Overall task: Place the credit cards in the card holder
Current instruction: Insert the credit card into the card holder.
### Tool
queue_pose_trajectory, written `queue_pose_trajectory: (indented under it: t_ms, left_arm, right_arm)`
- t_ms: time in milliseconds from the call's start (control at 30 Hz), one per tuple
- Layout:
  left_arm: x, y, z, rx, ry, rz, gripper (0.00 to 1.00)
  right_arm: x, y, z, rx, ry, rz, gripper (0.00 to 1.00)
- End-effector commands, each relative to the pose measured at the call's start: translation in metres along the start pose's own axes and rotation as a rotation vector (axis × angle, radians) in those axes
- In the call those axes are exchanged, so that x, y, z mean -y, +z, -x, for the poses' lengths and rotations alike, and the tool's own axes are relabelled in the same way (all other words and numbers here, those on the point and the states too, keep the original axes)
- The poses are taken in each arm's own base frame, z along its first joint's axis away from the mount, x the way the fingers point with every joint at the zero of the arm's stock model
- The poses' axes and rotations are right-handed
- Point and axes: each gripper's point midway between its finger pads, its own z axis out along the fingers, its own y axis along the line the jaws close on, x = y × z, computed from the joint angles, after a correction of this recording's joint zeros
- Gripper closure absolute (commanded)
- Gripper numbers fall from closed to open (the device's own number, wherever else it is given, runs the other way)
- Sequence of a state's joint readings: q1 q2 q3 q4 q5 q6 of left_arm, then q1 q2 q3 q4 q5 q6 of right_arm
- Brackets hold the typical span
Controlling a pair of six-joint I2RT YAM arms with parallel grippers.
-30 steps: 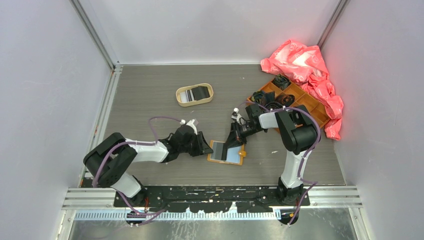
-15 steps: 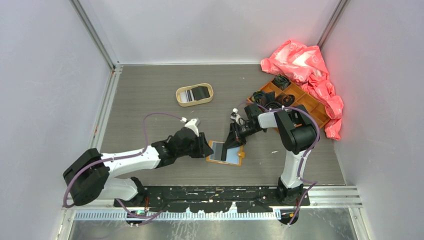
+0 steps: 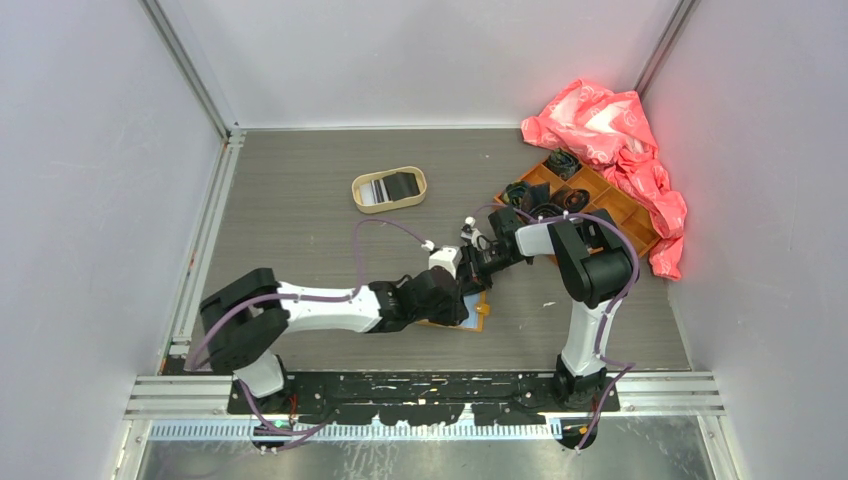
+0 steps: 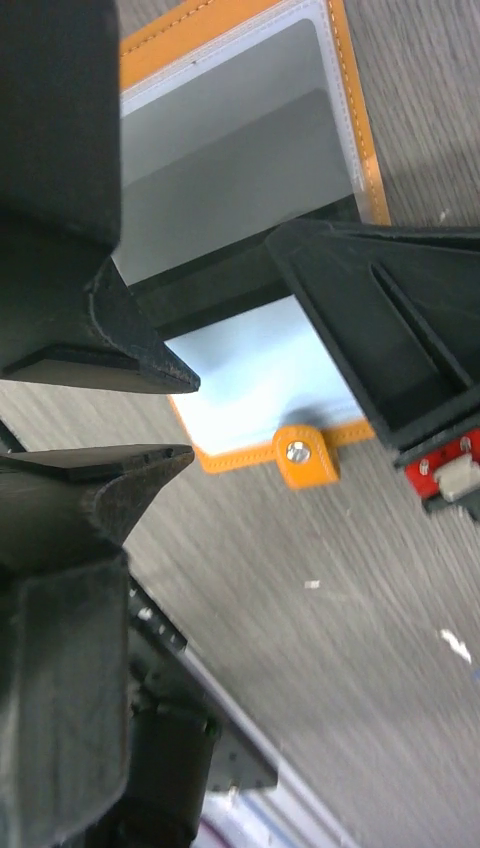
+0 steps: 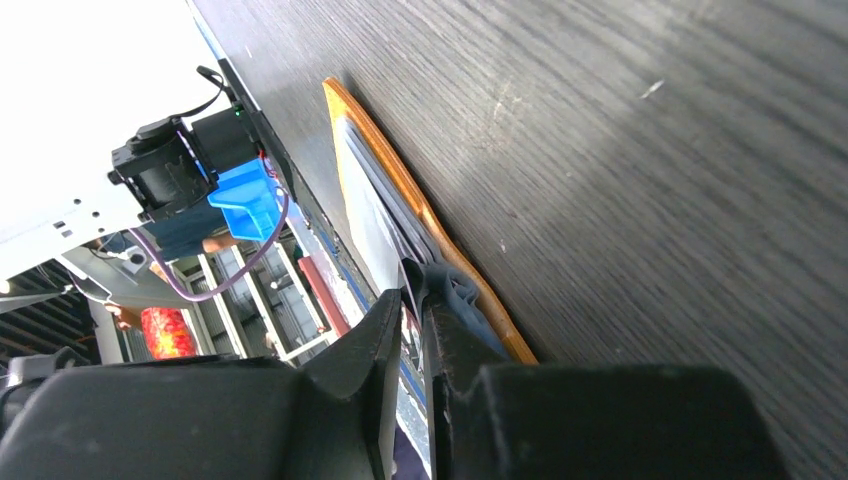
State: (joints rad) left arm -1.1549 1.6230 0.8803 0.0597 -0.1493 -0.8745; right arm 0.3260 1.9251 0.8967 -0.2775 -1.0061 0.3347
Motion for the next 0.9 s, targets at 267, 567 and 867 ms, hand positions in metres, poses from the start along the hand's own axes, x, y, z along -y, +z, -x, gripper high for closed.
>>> queue_pose_trajectory:
  t_ms: [267,567,867]
  left_arm:
    - [-0.001,0.033,0.014,0.031,0.057,0.097,0.74]
    - [-0.037,0.035,0.016,0.050,0.082,0.293,0.68]
    - [-0.059,0.024,0.026,0.106,0.120,0.394,0.62]
  right_arm:
    - [0.000,0.001,0.008,0.008,-0.034,-0.024,0.81]
    - [0.000,0.000,0.008,0.006,-0.035,-0.027,0.80]
    - [-0.003,-0.004,0.009,-0.008,-0.055,-0.038,0.59]
